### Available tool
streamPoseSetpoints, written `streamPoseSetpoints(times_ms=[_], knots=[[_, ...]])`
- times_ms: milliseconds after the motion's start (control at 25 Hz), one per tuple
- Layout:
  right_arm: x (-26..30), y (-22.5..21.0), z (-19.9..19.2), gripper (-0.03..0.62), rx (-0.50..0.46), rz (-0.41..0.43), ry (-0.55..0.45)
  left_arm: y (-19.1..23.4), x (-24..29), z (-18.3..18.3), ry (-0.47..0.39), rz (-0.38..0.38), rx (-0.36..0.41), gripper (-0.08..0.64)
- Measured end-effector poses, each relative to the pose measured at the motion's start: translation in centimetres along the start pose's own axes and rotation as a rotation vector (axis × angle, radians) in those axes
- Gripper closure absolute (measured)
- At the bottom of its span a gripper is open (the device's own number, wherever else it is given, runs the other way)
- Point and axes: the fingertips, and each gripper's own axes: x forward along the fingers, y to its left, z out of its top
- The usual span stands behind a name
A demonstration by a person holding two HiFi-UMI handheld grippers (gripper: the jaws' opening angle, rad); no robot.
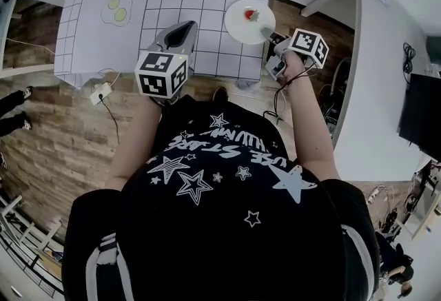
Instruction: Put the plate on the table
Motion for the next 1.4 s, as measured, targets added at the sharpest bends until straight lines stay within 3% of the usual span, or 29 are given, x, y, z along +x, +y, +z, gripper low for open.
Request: streamPoseSetpoints(times_ms=[200,880,1400], knots=[[-0.1,0.4,-0.1,0.487,-0.093,-0.047,0.021,-0.1,-0.2,0.2,-0.009,-0.003,0.003,0.551],[-1.6,0.3,-0.1,0.483,-0.075,-0.063,-0.052,1.0,-1.7,-0.3,-0.021,-0.031,-0.001,0.551],[-4.6,0.9,-1.0,0.483,0.035,-0.144,-0.279,6.2,-6.9,-0.1,-0.034,-0.082,0.015,0.551]])
